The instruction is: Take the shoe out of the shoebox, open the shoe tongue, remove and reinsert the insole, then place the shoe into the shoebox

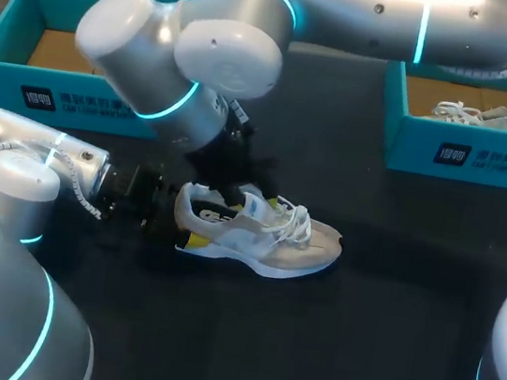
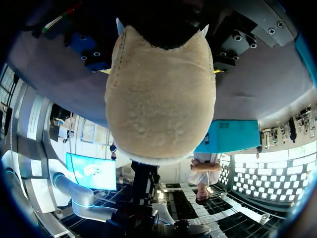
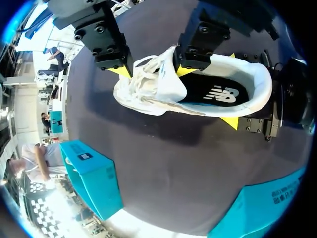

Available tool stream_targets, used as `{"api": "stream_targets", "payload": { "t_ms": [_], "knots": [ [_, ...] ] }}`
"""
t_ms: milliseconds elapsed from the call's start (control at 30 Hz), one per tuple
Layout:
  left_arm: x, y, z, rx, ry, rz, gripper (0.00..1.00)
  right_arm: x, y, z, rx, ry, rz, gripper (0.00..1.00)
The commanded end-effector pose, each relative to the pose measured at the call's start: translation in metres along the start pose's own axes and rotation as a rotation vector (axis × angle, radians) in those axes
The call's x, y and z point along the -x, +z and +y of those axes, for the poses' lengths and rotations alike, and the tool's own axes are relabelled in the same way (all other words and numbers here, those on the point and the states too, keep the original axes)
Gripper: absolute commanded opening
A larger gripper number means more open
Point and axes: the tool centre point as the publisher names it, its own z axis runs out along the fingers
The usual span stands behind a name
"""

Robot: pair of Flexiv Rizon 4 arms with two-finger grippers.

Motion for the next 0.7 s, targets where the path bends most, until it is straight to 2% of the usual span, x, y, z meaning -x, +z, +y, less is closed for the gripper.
{"api": "stream_targets", "payload": {
  "t_ms": [33, 333, 467, 567, 700],
  "knots": [
    [-0.0003, 0.0013, 0.0025, 0.003, -0.001, 0.000, 0.00, 0.0038, 0.0077, -0.0047, -0.014, 0.670, 0.039, 0.45],
    [-0.0003, 0.0013, 0.0025, 0.003, -0.001, 0.000, 0.00, 0.0005, 0.0131, -0.0048, -0.052, 0.661, 0.065, 0.42],
    [-0.0003, 0.0013, 0.0025, 0.003, -0.001, 0.000, 0.00, -0.0003, 0.0130, -0.0048, -0.057, 0.663, 0.072, 0.24],
    [-0.0003, 0.0013, 0.0025, 0.003, -0.001, 0.000, 0.00, -0.0006, 0.0120, -0.0048, -0.065, 0.663, 0.081, 0.00],
    [-0.0003, 0.0013, 0.0025, 0.003, -0.001, 0.000, 0.00, 0.0022, 0.0109, -0.0053, -0.087, 0.652, 0.121, 0.00]
  ]
}}
